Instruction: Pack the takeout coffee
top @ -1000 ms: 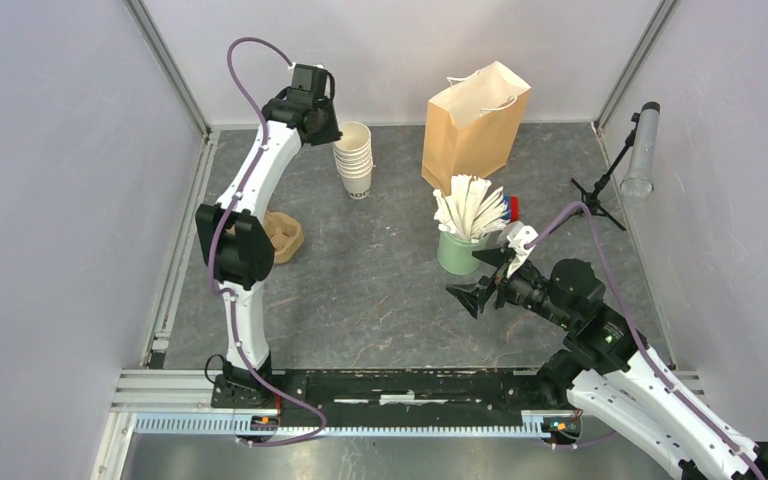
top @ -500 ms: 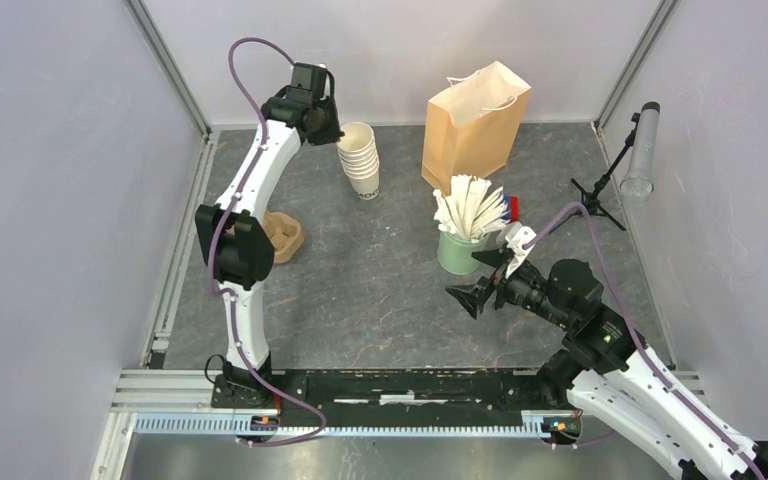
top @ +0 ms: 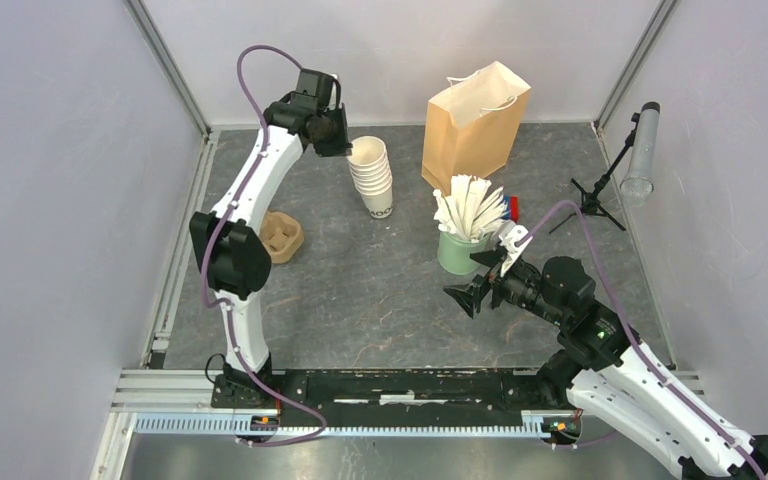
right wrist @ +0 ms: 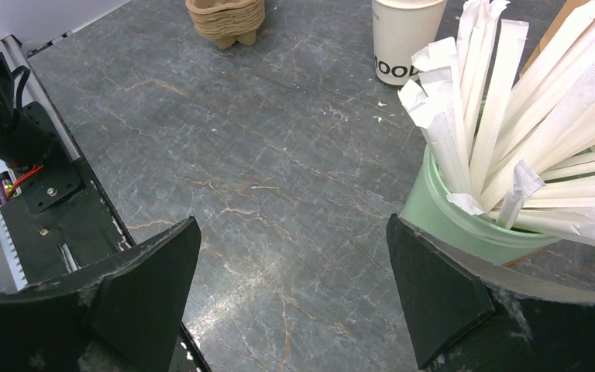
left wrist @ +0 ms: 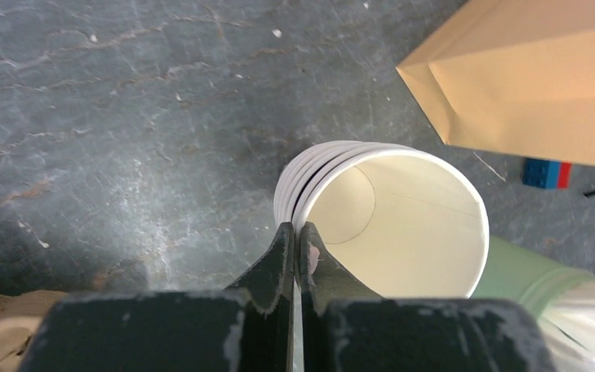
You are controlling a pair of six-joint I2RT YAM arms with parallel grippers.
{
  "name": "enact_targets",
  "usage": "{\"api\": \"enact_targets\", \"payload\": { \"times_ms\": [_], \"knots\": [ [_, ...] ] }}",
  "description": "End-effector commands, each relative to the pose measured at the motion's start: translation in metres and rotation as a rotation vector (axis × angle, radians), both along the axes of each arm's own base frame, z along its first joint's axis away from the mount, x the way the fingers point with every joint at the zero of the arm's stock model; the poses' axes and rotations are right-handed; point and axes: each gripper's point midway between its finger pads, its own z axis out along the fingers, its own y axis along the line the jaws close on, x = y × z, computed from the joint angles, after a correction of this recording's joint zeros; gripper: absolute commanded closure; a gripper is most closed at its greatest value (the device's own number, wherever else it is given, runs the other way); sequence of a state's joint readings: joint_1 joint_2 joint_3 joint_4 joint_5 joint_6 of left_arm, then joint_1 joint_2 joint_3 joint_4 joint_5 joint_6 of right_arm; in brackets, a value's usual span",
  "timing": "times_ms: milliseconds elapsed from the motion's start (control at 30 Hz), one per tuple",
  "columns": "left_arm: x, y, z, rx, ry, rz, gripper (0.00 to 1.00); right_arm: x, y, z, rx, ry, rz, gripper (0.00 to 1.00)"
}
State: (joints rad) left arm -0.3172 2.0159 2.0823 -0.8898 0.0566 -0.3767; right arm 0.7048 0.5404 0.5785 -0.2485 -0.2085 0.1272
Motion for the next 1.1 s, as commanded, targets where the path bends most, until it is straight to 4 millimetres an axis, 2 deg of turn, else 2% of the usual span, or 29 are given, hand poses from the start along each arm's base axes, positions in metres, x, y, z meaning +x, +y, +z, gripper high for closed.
{"api": "enact_targets", "payload": {
  "times_ms": [0, 267, 400, 533, 733, 867, 1067],
  "knots": [
    [-0.019, -0.017, 0.039, -0.072, -0.065, -0.061, 0.98, 0.006, 0.002, 0.012, 0.049, -0.028, -0.022, 0.03],
    [-0.042, -0.029, 0.036, -0.041, -0.058, -0.11, 0.98, 0.018, 0.004, 0.022, 0.068, -0.047, -0.065, 0.03],
    [-0.063, -0.028, 0.025, 0.013, -0.042, -0.12, 0.98, 0.036, 0.009, 0.039, 0.126, -0.056, -0.121, 0.03],
    [-0.078, -0.026, 0.023, 0.002, -0.052, -0.121, 0.98, 0.058, 0.02, 0.059, 0.176, -0.085, -0.161, 0.04],
    [-0.094, -0.015, 0.032, -0.011, -0.126, -0.082, 0.98, 0.096, 0.051, 0.067, 0.184, -0.061, -0.175, 0.11],
    [-0.099, -0.016, 0.027, -0.041, -0.147, -0.076, 0.98, 0.118, 0.075, 0.066, 0.197, -0.026, -0.165, 0.19],
    [-0.103, -0.017, 0.023, -0.081, -0.156, -0.056, 0.97, 0.144, 0.099, 0.052, 0.194, 0.038, -0.171, 0.24]
  ]
}}
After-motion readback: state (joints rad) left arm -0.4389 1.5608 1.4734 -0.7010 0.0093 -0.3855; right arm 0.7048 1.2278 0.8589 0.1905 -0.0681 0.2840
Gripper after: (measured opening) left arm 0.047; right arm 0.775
